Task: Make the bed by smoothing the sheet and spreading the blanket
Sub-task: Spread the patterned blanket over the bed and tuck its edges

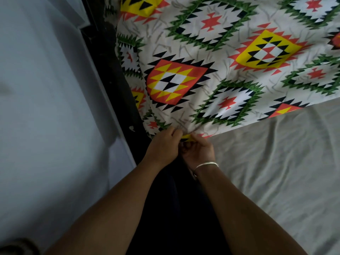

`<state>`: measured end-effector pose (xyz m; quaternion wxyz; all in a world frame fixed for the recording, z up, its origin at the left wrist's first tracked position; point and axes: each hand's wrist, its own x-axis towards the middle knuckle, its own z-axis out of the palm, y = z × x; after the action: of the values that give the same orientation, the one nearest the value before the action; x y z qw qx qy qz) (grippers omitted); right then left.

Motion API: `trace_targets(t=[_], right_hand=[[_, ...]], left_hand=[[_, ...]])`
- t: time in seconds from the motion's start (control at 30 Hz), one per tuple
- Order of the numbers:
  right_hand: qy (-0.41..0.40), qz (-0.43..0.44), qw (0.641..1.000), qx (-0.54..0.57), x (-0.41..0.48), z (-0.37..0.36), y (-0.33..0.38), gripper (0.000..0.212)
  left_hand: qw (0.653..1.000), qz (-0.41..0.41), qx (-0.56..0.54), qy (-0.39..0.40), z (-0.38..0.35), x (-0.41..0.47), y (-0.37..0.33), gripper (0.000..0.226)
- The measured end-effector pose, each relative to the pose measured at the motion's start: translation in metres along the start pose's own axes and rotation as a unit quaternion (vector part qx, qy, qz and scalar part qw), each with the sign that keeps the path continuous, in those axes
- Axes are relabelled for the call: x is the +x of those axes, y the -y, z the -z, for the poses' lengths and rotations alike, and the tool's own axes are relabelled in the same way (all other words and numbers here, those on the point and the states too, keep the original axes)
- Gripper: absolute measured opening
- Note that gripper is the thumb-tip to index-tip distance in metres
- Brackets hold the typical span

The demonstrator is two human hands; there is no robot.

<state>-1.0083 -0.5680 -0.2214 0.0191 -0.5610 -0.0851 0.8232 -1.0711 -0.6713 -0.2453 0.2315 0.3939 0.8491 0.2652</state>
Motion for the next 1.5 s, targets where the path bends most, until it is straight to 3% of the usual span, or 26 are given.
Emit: trace_targets(t=[0.07, 0.13, 0.2, 0.27, 0.3, 0.43, 0.53, 0.67, 0.73, 0.8, 0.87, 0.9, 0.97, 1.0, 1.03, 1.13, 1.23, 1.43, 1.5], right_hand=[[0.003, -0.008, 0.999, -0.040, 0.002, -0.001, -0.001, 0.019], [-0.032, 0.003, 0.997, -0.068, 0.007, 0.001, -0.006, 0.019], [-0.056, 0.021, 0.994, -0.087, 0.011, 0.002, -0.010, 0.033], [-0.083, 0.043, 0.987, -0.128, 0.013, 0.001, -0.011, 0.022], [-0.103, 0.053, 0.983, -0.141, 0.015, 0.000, -0.011, 0.011], [-0.159, 0.079, 0.975, -0.132, 0.013, -0.014, -0.013, 0.017], [-0.192, 0.151, 0.929, -0.279, 0.009, -0.013, -0.016, 0.025], [-0.239, 0.241, 0.832, -0.439, -0.008, 0.017, -0.028, 0.029], [-0.268, 0.202, 0.798, -0.501, -0.013, 0.034, -0.032, 0.032], [-0.276, 0.106, 0.785, -0.544, -0.010, 0.041, -0.027, 0.039], [-0.217, -0.001, 0.763, -0.609, -0.007, 0.031, -0.020, 0.035], [-0.161, -0.040, 0.710, -0.685, -0.007, 0.021, -0.015, 0.029], [-0.036, -0.006, 0.512, -0.858, -0.012, -0.009, -0.004, 0.035], [-0.006, 0.039, 0.433, -0.901, -0.015, -0.031, 0.003, 0.039], [-0.001, 0.080, 0.403, -0.912, -0.016, -0.053, 0.014, 0.041], [-0.023, 0.182, 0.409, -0.894, 0.003, -0.117, 0.048, 0.039], [-0.015, 0.273, 0.396, -0.877, 0.037, -0.181, 0.077, 0.037], [0.023, 0.371, 0.407, -0.835, 0.095, -0.274, 0.092, 0.056], [0.010, 0.371, 0.381, -0.847, 0.108, -0.289, 0.090, 0.065]], left_hand=[[0.999, -0.019, 0.035, -0.010, 0.003, 0.000, 0.003, 0.014], [0.994, -0.033, 0.099, -0.009, 0.004, 0.001, 0.008, 0.030], [0.986, -0.042, 0.162, -0.019, 0.003, 0.004, 0.014, 0.047], [0.977, -0.029, 0.204, -0.046, 0.003, 0.004, 0.018, 0.056], [0.977, -0.014, 0.204, -0.059, 0.003, 0.003, 0.020, 0.057], [0.986, 0.013, 0.156, -0.054, -0.005, -0.011, 0.025, 0.060], [0.991, -0.026, 0.129, -0.033, -0.015, -0.023, 0.027, 0.054], [0.995, -0.058, 0.084, -0.020, -0.021, -0.036, 0.028, 0.005], [0.993, -0.049, 0.091, 0.048, -0.025, -0.043, 0.028, 0.008], [0.985, -0.040, 0.100, 0.135, -0.028, -0.048, 0.029, 0.004], [0.980, -0.009, 0.075, 0.182, -0.024, -0.048, 0.030, 0.014], [0.985, 0.009, 0.058, 0.165, -0.018, -0.044, 0.031, 0.021], [0.996, 0.035, 0.033, 0.079, -0.002, -0.026, 0.036, 0.024], [0.998, 0.047, 0.027, 0.031, 0.010, -0.011, 0.039, 0.025], [0.998, 0.056, 0.018, -0.008, 0.025, 0.007, 0.043, 0.025], [0.994, 0.066, -0.003, -0.084, 0.070, 0.070, 0.058, 0.021], [0.991, 0.085, 0.030, -0.099, 0.114, 0.133, 0.072, 0.011], [0.967, 0.183, 0.062, -0.164, 0.159, 0.214, 0.099, 0.046], [0.953, 0.242, 0.022, -0.183, 0.165, 0.230, 0.110, 0.051]])
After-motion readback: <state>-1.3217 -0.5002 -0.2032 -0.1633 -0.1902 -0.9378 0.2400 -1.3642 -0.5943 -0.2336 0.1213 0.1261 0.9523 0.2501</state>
